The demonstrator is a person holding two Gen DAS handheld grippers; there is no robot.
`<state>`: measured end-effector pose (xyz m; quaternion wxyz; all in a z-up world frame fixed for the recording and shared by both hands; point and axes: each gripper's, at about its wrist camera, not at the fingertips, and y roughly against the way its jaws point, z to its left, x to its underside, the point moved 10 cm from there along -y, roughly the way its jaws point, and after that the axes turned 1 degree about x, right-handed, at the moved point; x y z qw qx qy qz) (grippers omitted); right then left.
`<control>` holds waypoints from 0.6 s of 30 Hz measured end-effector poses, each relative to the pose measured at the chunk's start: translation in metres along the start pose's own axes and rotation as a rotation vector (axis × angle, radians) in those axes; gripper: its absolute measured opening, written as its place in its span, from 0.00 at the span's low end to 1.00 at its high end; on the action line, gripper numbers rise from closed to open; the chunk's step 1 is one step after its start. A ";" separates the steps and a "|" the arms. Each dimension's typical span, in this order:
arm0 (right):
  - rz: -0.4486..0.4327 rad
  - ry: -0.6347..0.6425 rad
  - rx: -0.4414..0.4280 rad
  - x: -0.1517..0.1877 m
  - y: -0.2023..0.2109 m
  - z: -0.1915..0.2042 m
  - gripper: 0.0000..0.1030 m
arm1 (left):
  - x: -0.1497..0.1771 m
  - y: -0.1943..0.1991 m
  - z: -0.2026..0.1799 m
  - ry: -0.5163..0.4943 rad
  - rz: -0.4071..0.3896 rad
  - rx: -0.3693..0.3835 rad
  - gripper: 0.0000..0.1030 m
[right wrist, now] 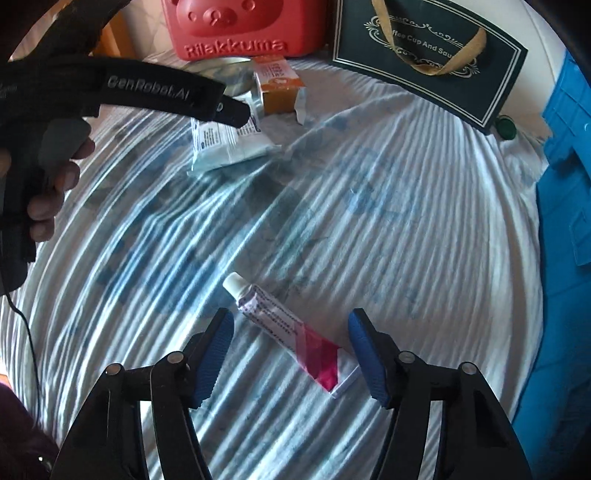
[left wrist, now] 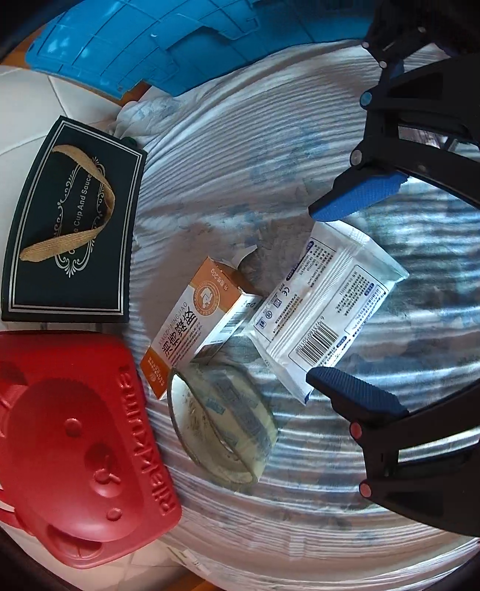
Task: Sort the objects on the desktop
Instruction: 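Grasp the white wipes packet with the left tool while the right tool grasps the pink tube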
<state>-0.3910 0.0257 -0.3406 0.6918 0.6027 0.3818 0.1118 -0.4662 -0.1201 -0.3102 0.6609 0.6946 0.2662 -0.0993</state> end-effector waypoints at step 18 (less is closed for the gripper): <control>-0.011 -0.061 -0.028 0.001 0.002 -0.012 0.64 | 0.057 -0.017 0.060 0.069 0.145 -0.107 0.80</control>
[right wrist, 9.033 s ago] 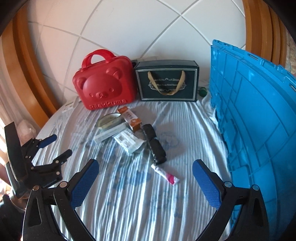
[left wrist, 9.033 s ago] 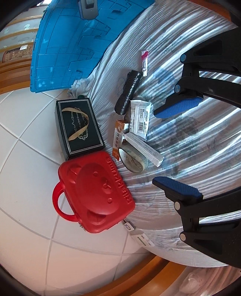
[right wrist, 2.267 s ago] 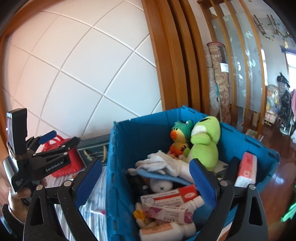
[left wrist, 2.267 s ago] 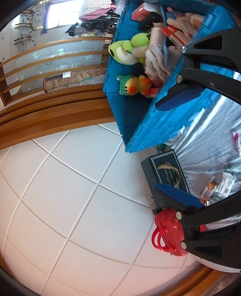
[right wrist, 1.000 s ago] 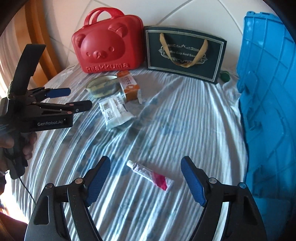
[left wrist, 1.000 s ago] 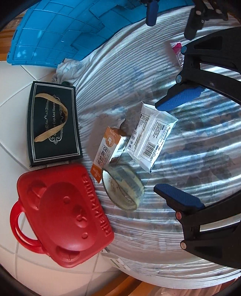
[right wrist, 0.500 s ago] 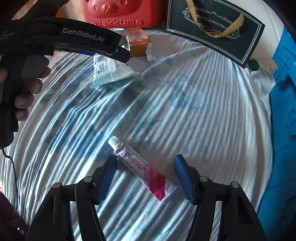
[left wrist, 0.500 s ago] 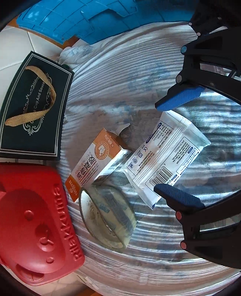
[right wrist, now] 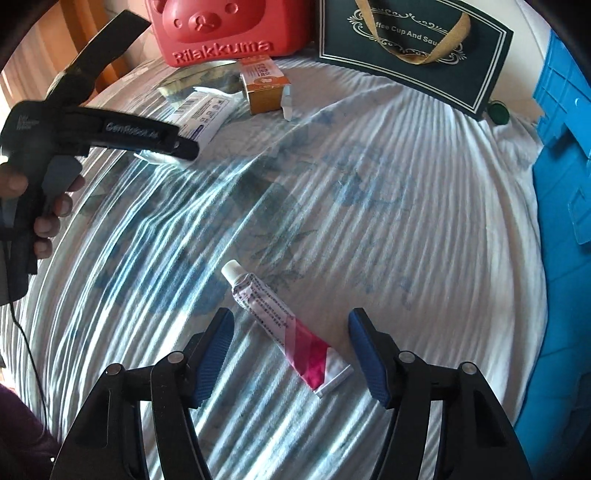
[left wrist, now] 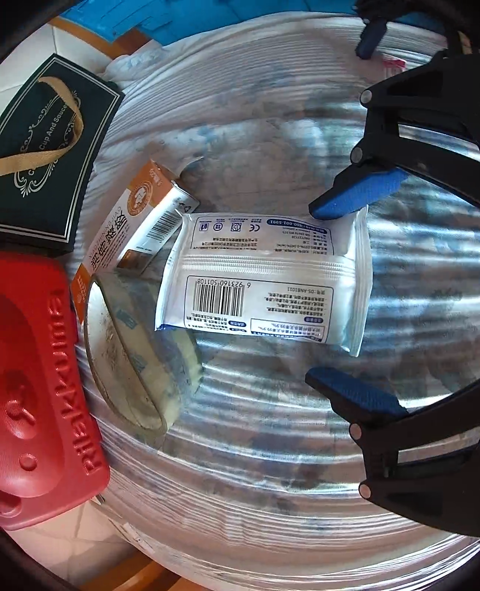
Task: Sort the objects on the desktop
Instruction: 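Grasp the white wipes packet with the left tool while the right tool grasps the pink tube, then carry the wipes packet and pink tube over the blue crate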
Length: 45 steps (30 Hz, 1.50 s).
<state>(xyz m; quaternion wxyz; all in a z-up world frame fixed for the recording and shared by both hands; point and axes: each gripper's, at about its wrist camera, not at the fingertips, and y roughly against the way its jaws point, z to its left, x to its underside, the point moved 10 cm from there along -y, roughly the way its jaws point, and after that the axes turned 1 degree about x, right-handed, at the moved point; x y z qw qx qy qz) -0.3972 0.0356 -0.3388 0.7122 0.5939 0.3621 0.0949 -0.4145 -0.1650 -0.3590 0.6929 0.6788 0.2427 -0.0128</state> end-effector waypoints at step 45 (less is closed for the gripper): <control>-0.290 -0.160 0.126 -0.036 0.149 0.029 0.17 | 0.024 0.171 -0.033 -0.392 -0.330 0.161 0.46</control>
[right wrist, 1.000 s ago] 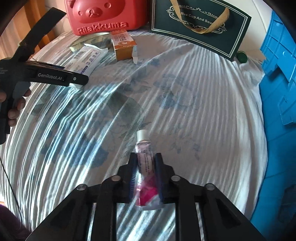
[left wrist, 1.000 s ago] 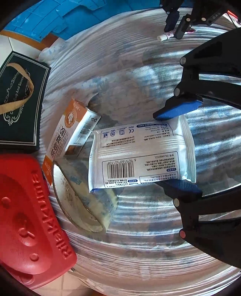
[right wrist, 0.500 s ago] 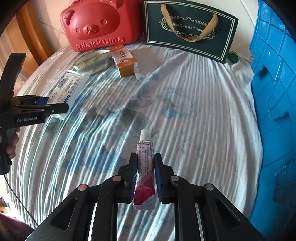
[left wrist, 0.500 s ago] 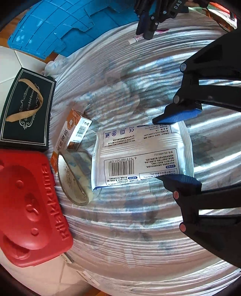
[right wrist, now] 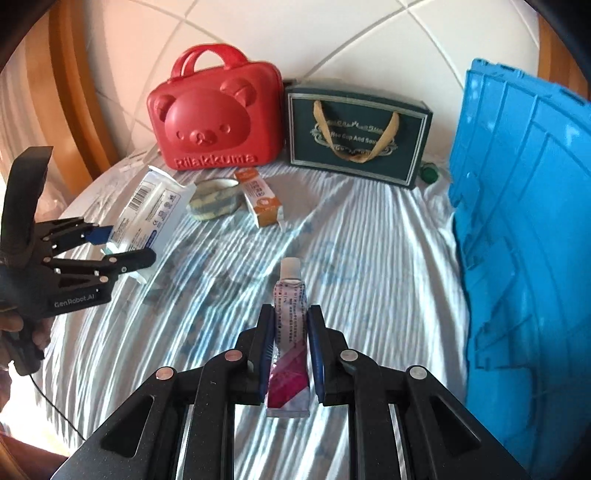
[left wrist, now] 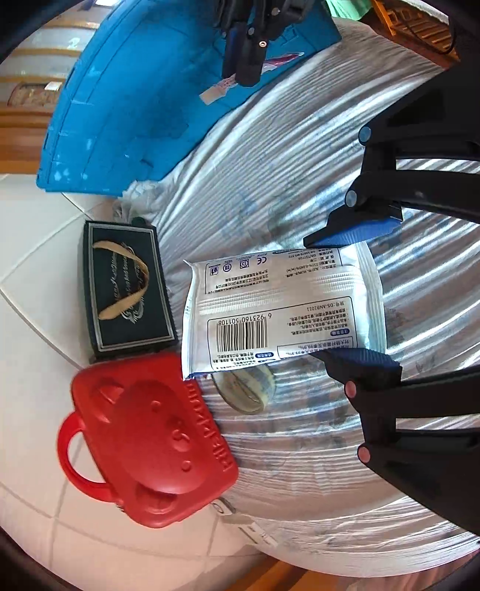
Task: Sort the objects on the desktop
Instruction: 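Carry the wipes packet and pink tube over the blue crate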
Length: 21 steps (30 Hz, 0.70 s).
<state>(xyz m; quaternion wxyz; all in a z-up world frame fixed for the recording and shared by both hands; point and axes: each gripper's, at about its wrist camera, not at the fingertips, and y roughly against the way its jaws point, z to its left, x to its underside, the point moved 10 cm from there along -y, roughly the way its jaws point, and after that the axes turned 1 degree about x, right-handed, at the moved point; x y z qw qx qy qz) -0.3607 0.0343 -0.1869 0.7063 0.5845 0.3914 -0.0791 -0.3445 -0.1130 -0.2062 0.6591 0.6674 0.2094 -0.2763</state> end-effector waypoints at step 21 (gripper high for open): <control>-0.554 -0.194 0.429 -0.034 0.309 -0.086 0.17 | -0.143 0.173 -0.247 -0.438 -0.420 0.302 0.46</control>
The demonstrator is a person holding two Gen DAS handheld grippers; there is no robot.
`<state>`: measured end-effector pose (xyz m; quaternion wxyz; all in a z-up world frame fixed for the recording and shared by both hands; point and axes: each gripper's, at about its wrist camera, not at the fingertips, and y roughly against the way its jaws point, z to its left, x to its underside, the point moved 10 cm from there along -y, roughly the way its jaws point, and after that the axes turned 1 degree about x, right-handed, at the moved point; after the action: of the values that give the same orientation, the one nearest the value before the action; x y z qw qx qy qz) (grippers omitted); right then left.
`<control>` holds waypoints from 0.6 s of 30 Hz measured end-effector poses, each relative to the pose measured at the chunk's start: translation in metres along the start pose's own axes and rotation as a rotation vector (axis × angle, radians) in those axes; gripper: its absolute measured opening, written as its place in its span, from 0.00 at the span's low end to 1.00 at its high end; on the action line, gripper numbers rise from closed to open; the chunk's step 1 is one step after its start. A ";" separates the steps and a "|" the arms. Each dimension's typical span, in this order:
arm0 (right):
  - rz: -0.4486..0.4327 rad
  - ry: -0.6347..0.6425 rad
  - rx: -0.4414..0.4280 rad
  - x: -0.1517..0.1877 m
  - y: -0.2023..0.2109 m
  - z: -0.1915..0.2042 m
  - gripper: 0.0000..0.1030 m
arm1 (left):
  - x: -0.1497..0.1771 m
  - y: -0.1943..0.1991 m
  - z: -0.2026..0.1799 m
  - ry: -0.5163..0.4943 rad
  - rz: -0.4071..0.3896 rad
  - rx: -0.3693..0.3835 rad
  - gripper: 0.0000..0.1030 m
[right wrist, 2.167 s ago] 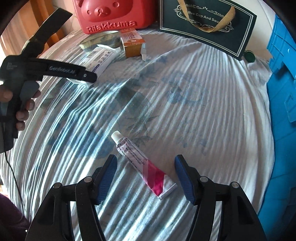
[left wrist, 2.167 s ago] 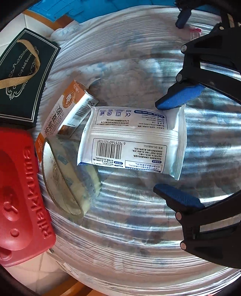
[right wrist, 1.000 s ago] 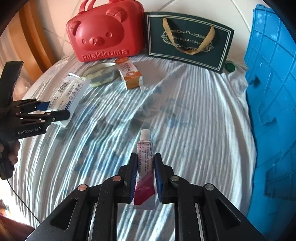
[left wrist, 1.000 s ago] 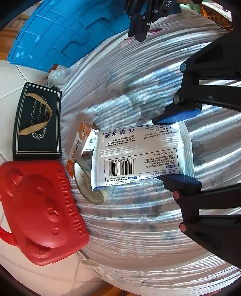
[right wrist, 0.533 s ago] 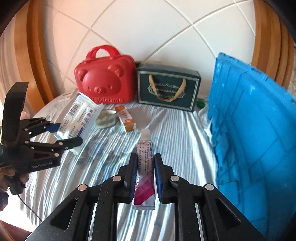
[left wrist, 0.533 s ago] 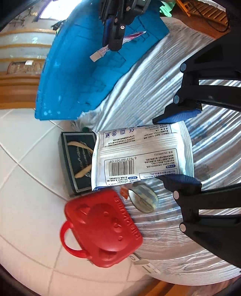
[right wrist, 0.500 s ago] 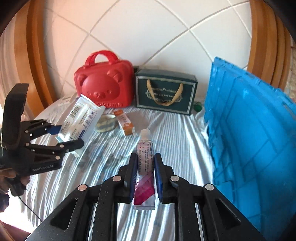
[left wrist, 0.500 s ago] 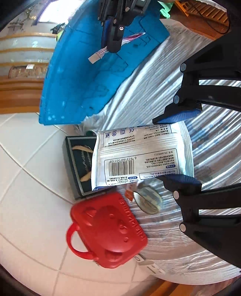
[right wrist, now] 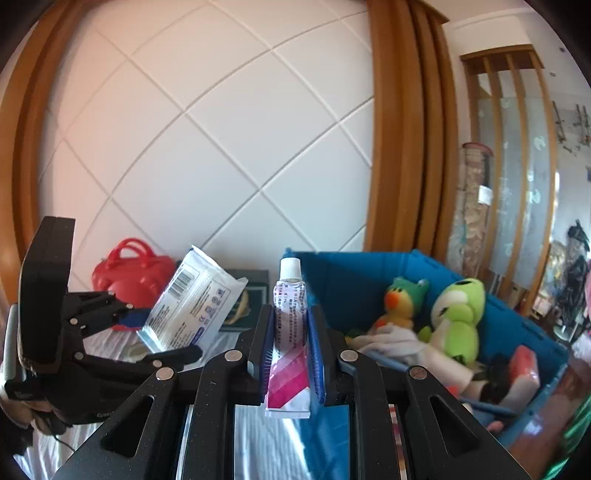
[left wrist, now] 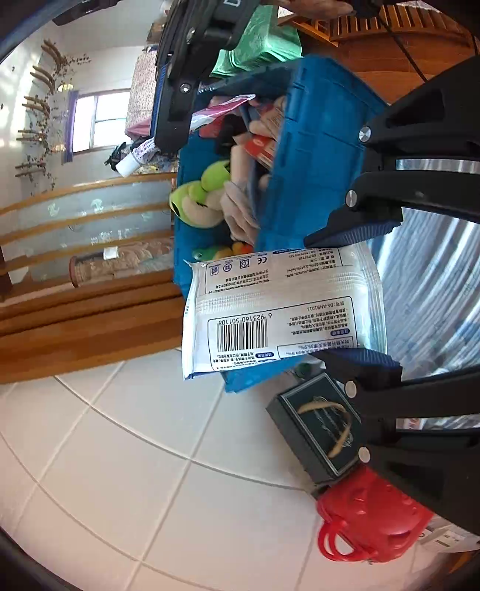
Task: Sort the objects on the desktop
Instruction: 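Carry the wipes packet and pink tube over the blue crate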
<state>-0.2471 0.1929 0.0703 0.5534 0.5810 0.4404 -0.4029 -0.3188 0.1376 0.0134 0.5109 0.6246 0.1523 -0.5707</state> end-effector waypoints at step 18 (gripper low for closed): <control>-0.028 -0.167 0.142 -0.036 -0.001 -0.197 0.18 | -0.115 -0.064 -0.117 -0.042 -0.086 0.031 0.46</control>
<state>-0.2625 0.3873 0.1172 0.5399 0.5769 0.3711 -0.4878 -0.3383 0.3051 0.0630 0.4794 0.6131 0.1593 -0.6074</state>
